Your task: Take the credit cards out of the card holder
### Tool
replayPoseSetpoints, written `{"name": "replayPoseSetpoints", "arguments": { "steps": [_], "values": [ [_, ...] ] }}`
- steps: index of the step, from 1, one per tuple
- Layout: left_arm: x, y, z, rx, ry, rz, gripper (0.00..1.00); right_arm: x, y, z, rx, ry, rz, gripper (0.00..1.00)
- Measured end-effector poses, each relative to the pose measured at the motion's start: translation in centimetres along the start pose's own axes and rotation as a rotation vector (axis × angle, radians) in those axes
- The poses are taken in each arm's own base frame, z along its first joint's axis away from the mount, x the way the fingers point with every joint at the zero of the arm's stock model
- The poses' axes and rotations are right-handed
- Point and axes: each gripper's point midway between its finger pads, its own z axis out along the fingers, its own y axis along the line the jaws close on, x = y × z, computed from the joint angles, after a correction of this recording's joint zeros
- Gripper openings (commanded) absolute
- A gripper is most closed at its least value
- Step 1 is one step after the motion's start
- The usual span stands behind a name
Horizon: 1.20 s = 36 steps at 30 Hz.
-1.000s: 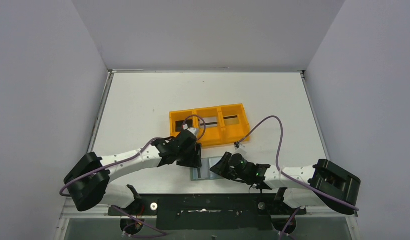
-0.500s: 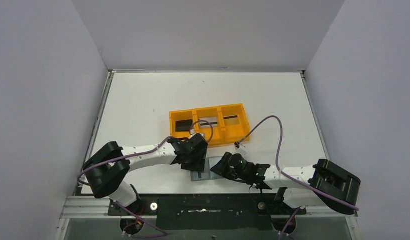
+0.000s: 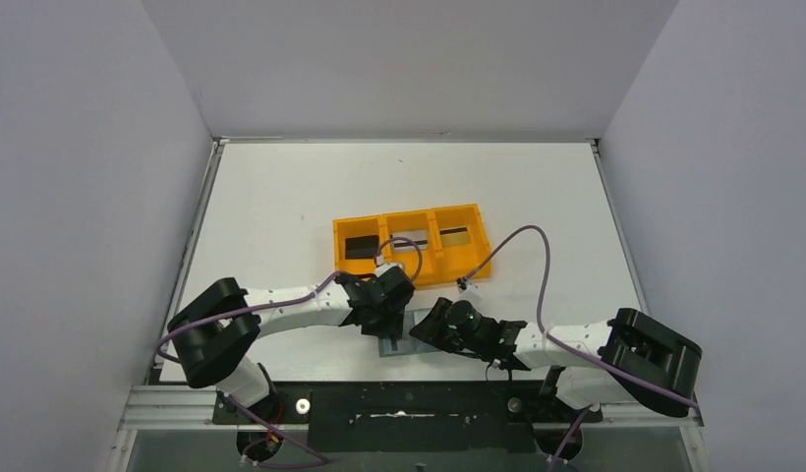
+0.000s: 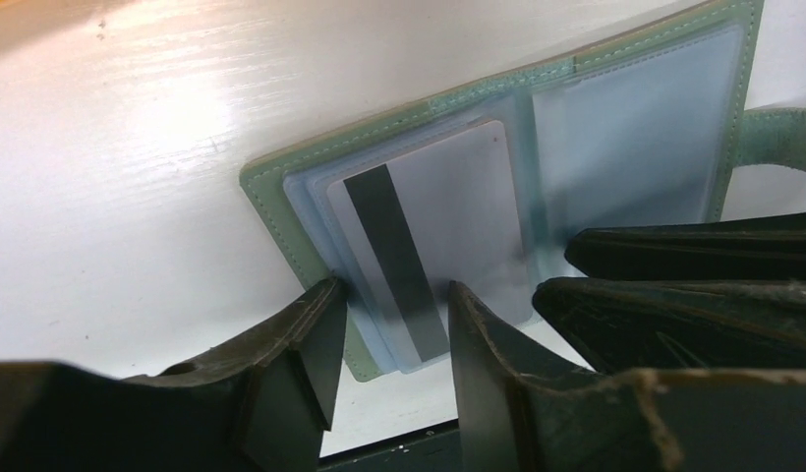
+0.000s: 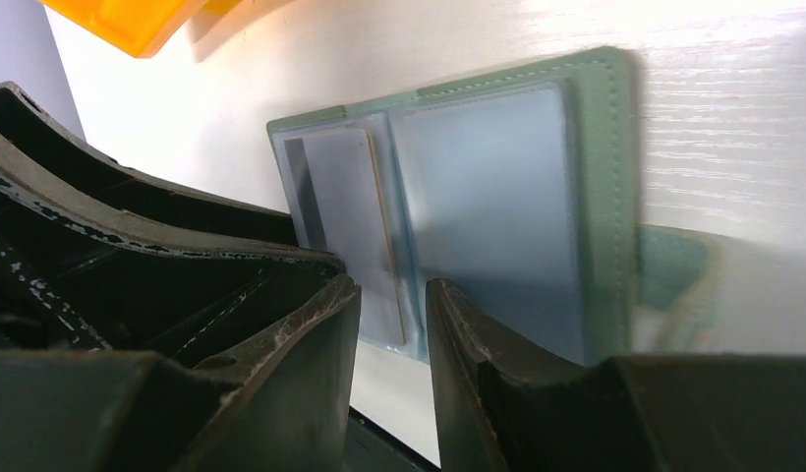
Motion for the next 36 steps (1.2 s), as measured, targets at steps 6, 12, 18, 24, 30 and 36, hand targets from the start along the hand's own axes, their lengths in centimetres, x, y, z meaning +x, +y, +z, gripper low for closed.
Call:
{"name": "replayPoseSetpoints", "arguments": {
  "steps": [6,12,18,24,30,36],
  "values": [
    [0.1,-0.4,0.2,0.051,-0.023,-0.031,0.2,0.2,0.5,0.5,-0.005,0.016,-0.005,0.34],
    [0.1,-0.3,0.1,0.076,-0.047,-0.054,0.12,0.3,0.6,0.7,-0.006,0.021,-0.011,0.25],
    [0.1,-0.3,0.1,0.076,-0.049,-0.055,0.09,0.3,0.2,1.0,0.005,0.026,-0.03,0.05],
    [0.0,-0.3,0.1,0.074,-0.051,-0.055,0.08,0.3,0.0,1.0,0.01,0.026,-0.038,0.0],
    [0.0,-0.3,0.0,0.075,-0.053,-0.054,0.05,0.3,0.5,0.3,-0.041,0.017,-0.03,0.0],
    [0.0,-0.3,-0.1,0.076,-0.055,-0.046,0.15,-0.3,1.8,-0.5,-0.105,-0.006,-0.006,0.05]
  ]
}}
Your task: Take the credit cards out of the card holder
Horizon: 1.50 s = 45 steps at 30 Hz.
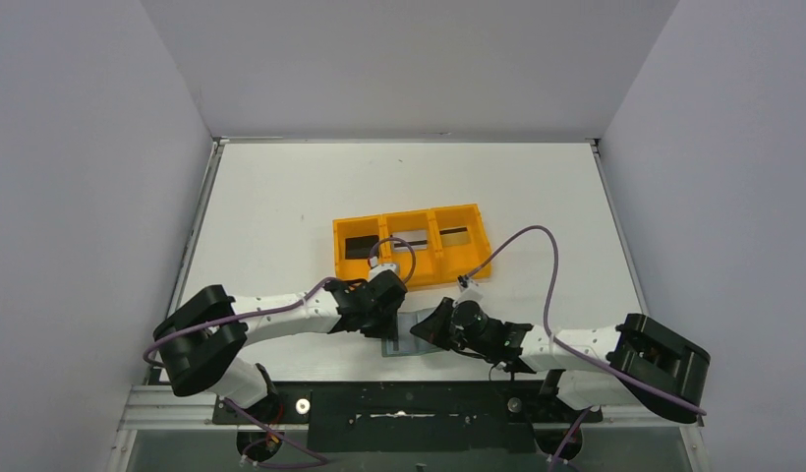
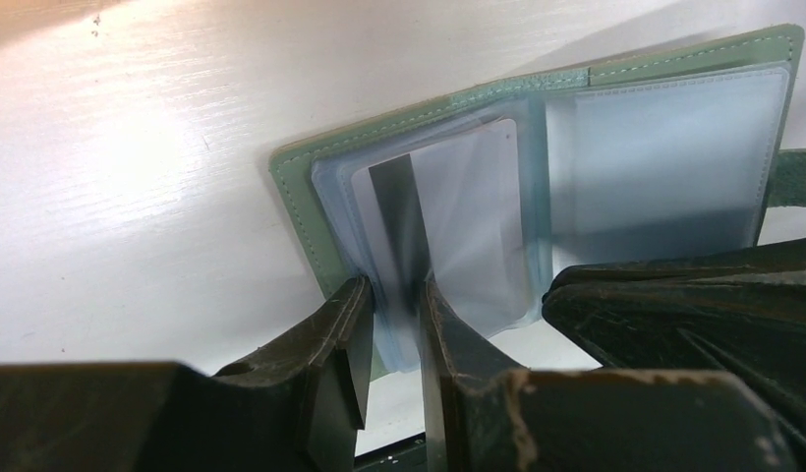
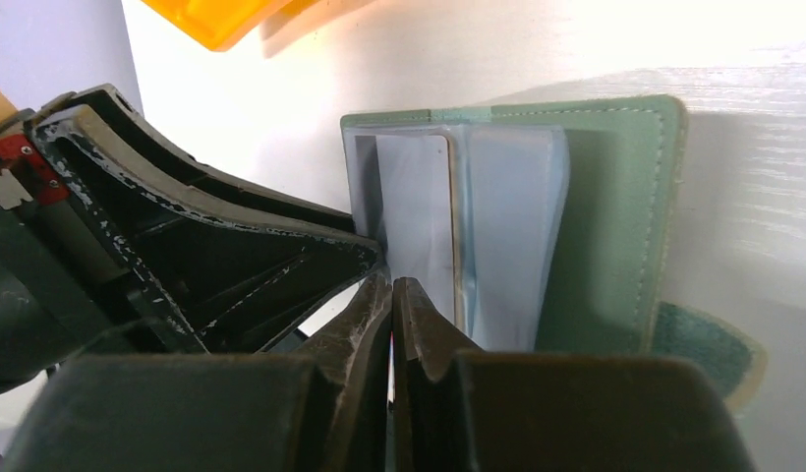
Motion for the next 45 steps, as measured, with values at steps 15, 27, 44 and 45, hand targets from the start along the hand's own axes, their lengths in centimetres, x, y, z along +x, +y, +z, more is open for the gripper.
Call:
{"name": "replayPoseSetpoints", "arguments": {
  "steps": [15,27,44,45],
  "values": [
    [-0.4,-1.2,-1.7,0.083,0.004,0.016,0.41,0.1,-2.6,0.0,0.148,0.005,0.003,0.2],
    [0.5,-1.4,-0.4,0.115,0.059,0.0,0.24,0.5,-1.9,0.6,0.109,0.021,0.012,0.26],
    [0.7,-0.9,0.1,0.118,0.058,-0.027,0.02,0.5,-2.6,0.6,0.057,0.015,0.046,0.0],
    [0.7,-0.9,0.1,0.117,0.058,-0.028,0.01,0.5,-2.6,0.5,0.054,0.014,0.046,0.0]
  ]
}}
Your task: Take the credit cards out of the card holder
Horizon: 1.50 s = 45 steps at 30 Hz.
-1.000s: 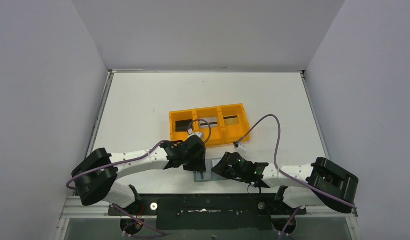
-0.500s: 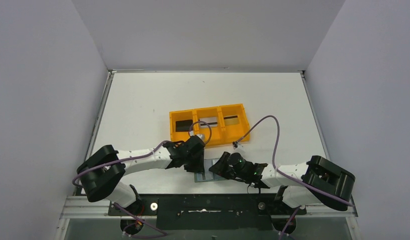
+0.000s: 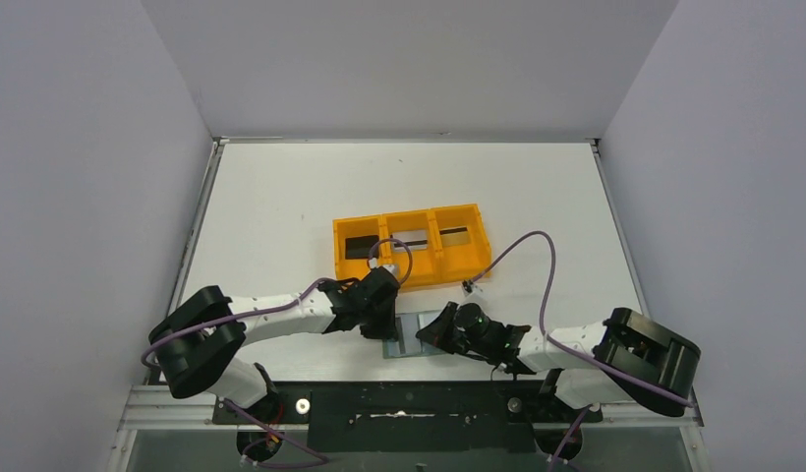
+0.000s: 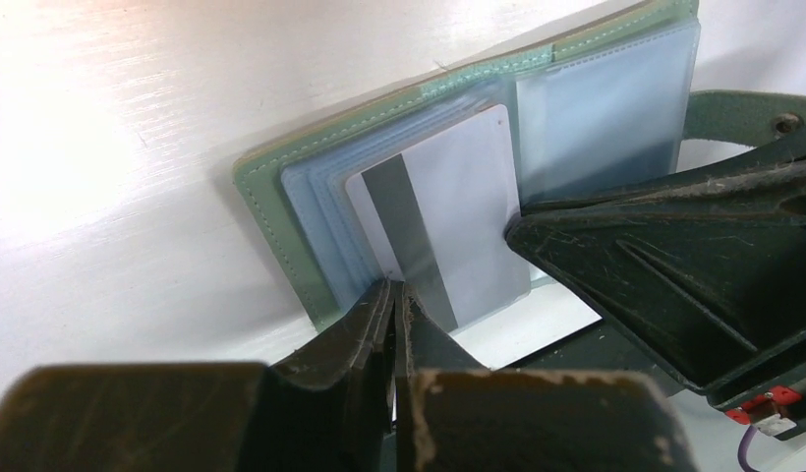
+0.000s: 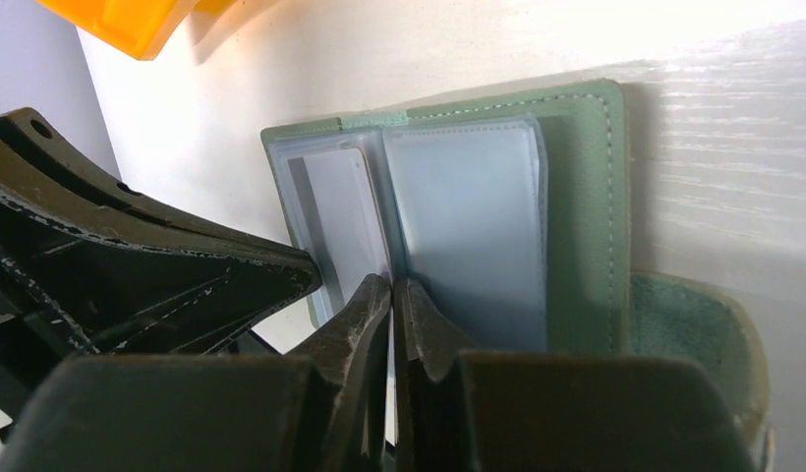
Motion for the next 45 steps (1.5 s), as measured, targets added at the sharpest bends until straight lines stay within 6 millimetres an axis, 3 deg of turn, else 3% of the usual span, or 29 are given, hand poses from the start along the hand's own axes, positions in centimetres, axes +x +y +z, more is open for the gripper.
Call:
{"name": "replayPoseSetpoints", "arguments": {
  "steps": [31,38,45],
  "values": [
    [-0.4,-1.1,0.6,0.038,-0.02,-0.002,0.0,-0.7,-1.2,-3.1,-0.066,-0.047,0.105,0.0],
    [-0.4,-1.2,0.6,0.04,-0.018,0.0,0.0,-0.8,-1.7,-3.2,-0.035,-0.05,0.095,0.25],
    [0.0,-0.9,0.3,0.042,-0.018,0.008,0.0,-1.1,-0.4,-2.2,-0.005,-0.036,0.036,0.3]
  ]
}}
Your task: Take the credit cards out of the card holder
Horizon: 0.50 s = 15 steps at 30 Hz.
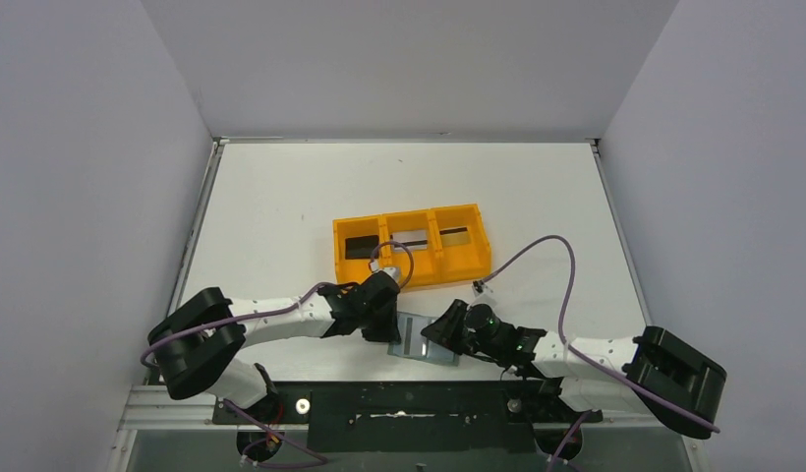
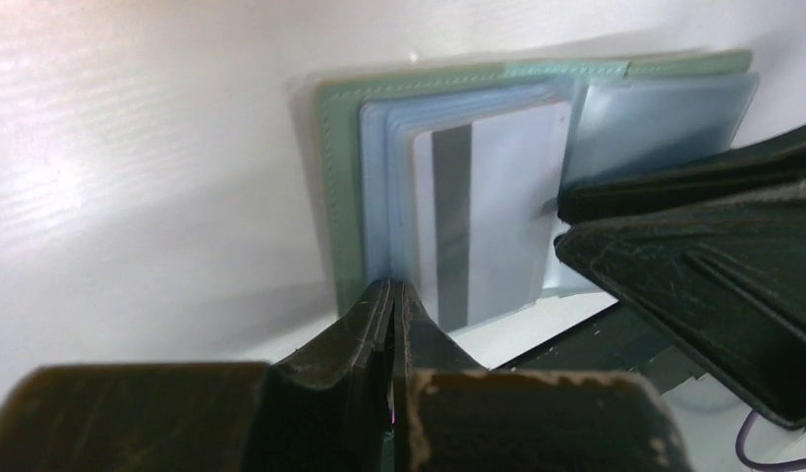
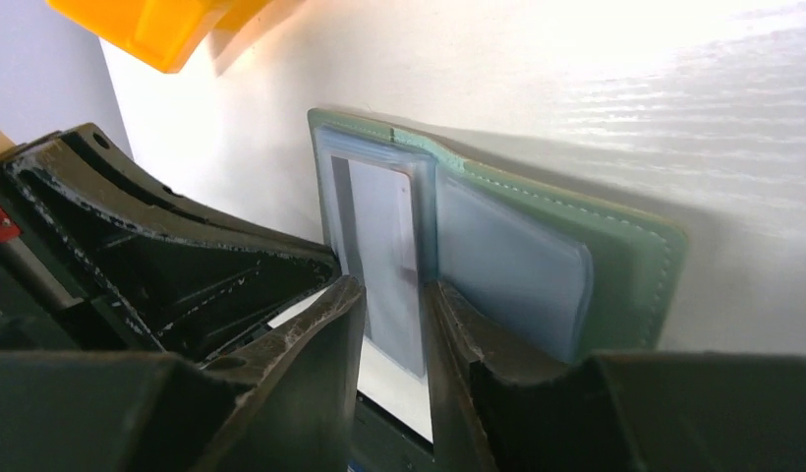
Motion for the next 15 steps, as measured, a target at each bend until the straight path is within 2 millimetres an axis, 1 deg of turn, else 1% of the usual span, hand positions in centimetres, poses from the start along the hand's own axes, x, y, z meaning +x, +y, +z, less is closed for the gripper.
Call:
{"name": "replayPoseSetpoints", "arguments": {
  "steps": [2,5,7,8,9,10,11,13,15],
  "values": [
    [0.5,0.5,-0.2,-0.009,0.009,0.001,0.0,0.1,0.1,0.4,0.006,0.009,-0.01,0.3],
    [0.9,1.0,-0.7,-0.016,0.012,0.001,0.0,0.6,-0.2,1.1,0.028,0.034,-0.026,0.18],
    [1.4,1.7,-1.0,-0.026,0.015,0.0,0.01,0.9,0.1,1.5,0.024,0.055,-0.038,0.11],
    [1.6,2.0,-1.2,-0.035,0.016,-0.002,0.04,1.1,0.2,1.7,0.022,0.063,-0.04,0.09],
    [1.7,2.3,-1.5,-0.044,0.015,-0.005,0.1,1.3,0.4,1.9,0.015,0.074,-0.045,0.07],
    [1.8,2.6,-1.8,-0.052,0.01,-0.011,0.12,1.5,0.5,2.1,0.011,0.084,-0.052,0.05],
    [1.7,2.8,-2.1,-0.059,0.0,-0.019,0.17,1.7,0.7,2.3,0.006,0.095,-0.061,0.03],
    [1.4,3.0,-3.0,-0.067,-0.027,-0.032,0.22,2.0,1.4,2.7,-0.008,0.119,-0.083,0.0],
    [0.9,3.3,-4.2,-0.067,-0.076,-0.056,0.28,2.6,2.3,3.3,-0.02,0.148,-0.115,0.0]
  ]
}}
